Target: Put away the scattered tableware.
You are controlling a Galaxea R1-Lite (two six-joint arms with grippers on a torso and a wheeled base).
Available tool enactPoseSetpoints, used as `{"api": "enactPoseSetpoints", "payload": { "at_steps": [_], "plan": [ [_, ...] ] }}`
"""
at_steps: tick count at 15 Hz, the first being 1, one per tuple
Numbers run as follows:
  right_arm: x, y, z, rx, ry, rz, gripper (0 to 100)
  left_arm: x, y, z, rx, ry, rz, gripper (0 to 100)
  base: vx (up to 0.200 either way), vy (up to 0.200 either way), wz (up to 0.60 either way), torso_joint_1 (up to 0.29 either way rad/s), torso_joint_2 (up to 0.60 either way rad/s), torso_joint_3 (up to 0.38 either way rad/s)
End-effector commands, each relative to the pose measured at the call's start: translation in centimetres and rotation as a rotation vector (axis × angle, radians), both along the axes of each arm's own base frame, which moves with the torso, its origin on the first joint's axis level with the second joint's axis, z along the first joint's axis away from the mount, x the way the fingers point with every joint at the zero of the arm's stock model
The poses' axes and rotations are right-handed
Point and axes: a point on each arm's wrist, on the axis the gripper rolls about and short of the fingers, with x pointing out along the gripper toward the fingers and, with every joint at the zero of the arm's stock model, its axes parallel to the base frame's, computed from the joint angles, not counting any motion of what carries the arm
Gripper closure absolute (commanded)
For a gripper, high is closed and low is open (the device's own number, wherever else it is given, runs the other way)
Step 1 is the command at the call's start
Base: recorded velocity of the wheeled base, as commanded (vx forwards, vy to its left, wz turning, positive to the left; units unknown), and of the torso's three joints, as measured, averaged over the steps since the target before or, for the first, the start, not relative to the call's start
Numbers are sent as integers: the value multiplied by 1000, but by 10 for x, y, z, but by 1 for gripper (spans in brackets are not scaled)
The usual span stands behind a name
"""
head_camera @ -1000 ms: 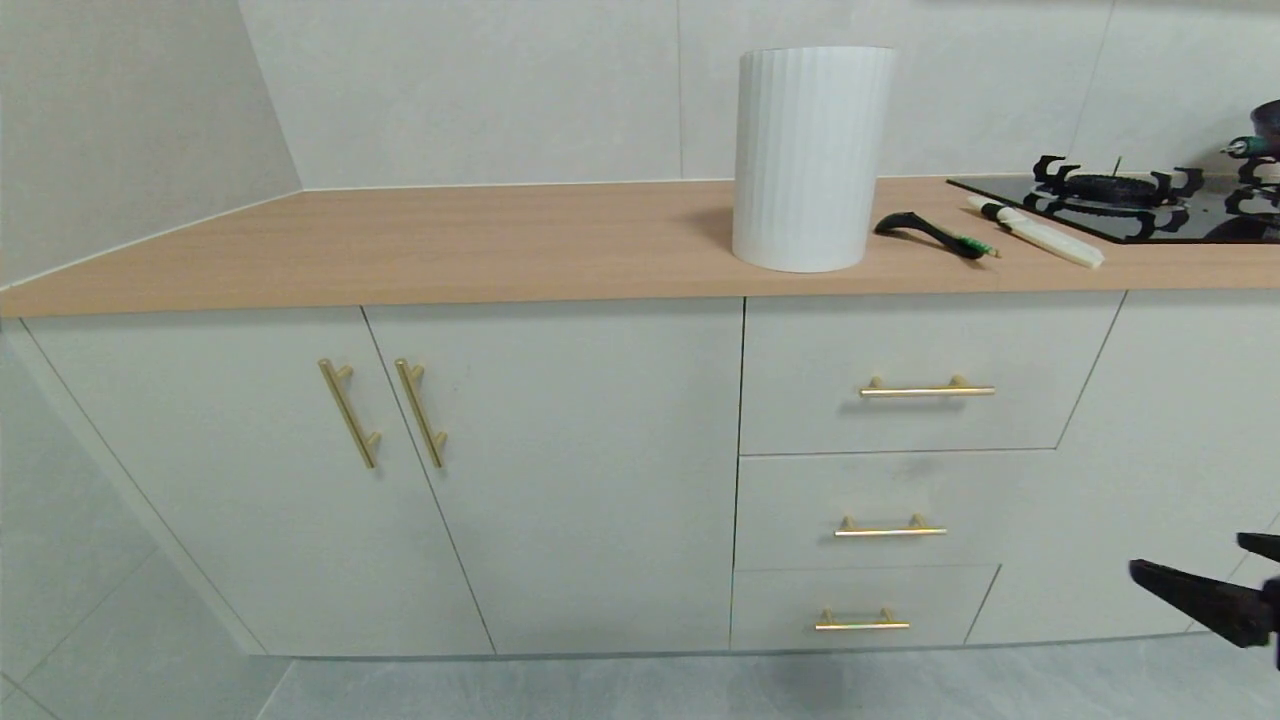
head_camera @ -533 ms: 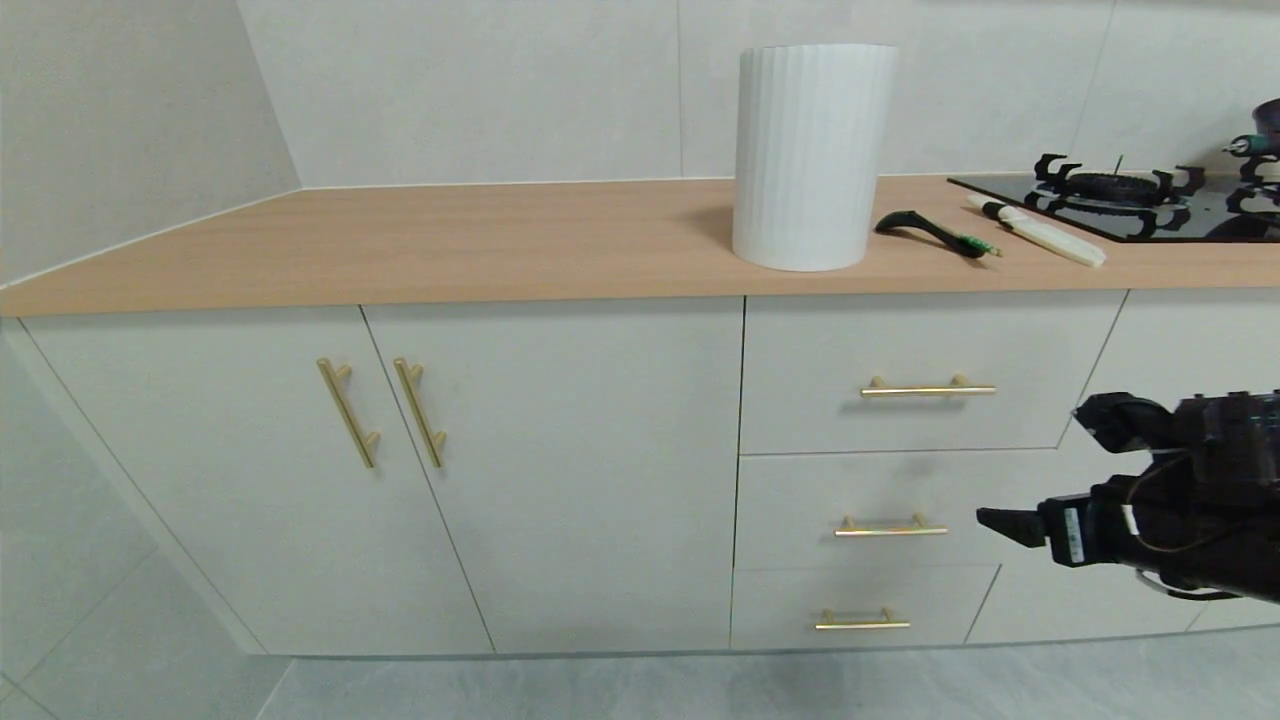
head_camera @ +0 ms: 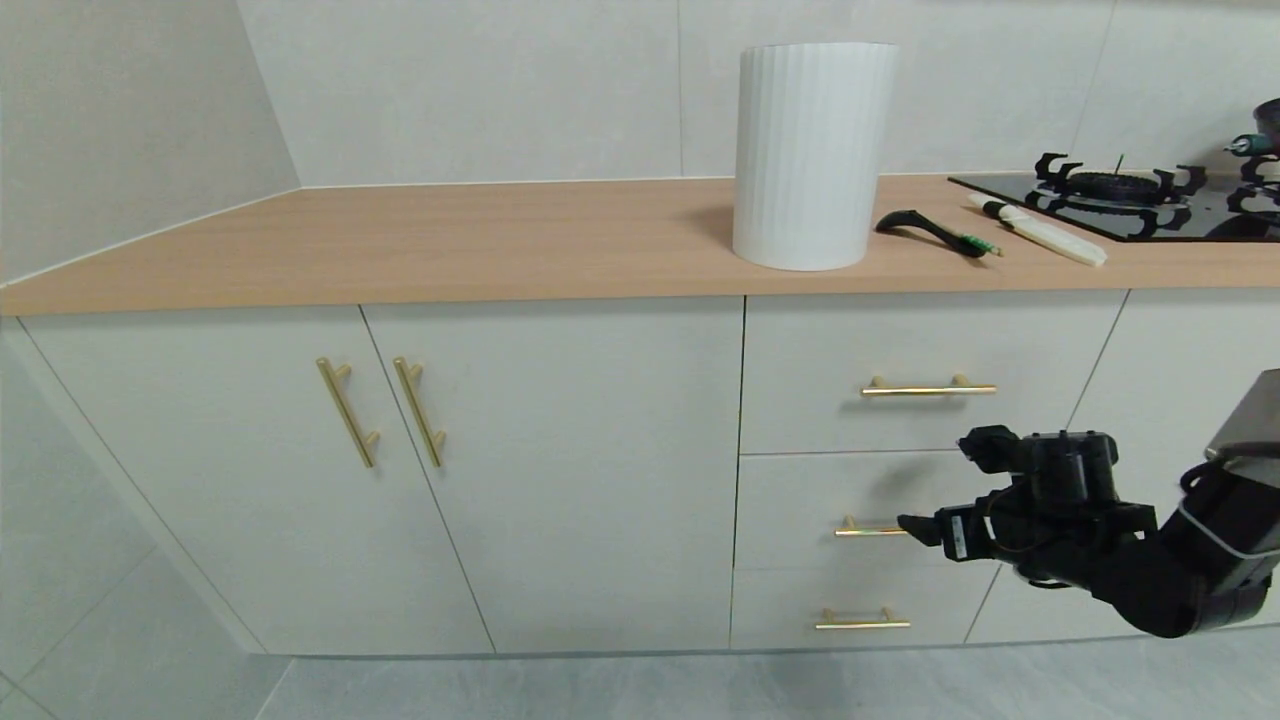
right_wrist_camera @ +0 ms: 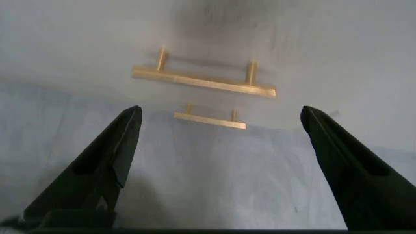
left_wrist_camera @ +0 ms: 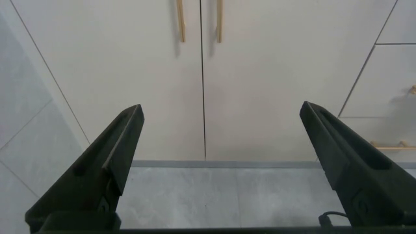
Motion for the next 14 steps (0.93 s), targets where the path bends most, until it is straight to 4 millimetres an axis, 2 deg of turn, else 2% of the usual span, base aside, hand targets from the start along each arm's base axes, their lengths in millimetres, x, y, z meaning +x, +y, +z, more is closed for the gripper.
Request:
{"api": "enactPoseSetpoints", "payload": {
  "at_steps": [1, 5, 10, 14],
  "plan": [
    [14, 3, -43, -12, 64, -34, 0, 0, 0, 0, -1, 0, 1, 0, 0, 0, 0, 0, 0, 0],
    [31, 4, -65, 4, 21, -117, 0, 0, 0, 0, -1, 0, 1, 0, 0, 0, 0, 0, 0, 0],
    [52, 6, -69, 29, -46, -170, 0, 0, 0, 0, -1, 0, 1, 0, 0, 0, 0, 0, 0, 0],
    [59, 7, -77, 25, -50, -178, 0, 0, 0, 0, -1, 0, 0, 0, 0, 0, 0, 0, 0, 0]
  ]
}}
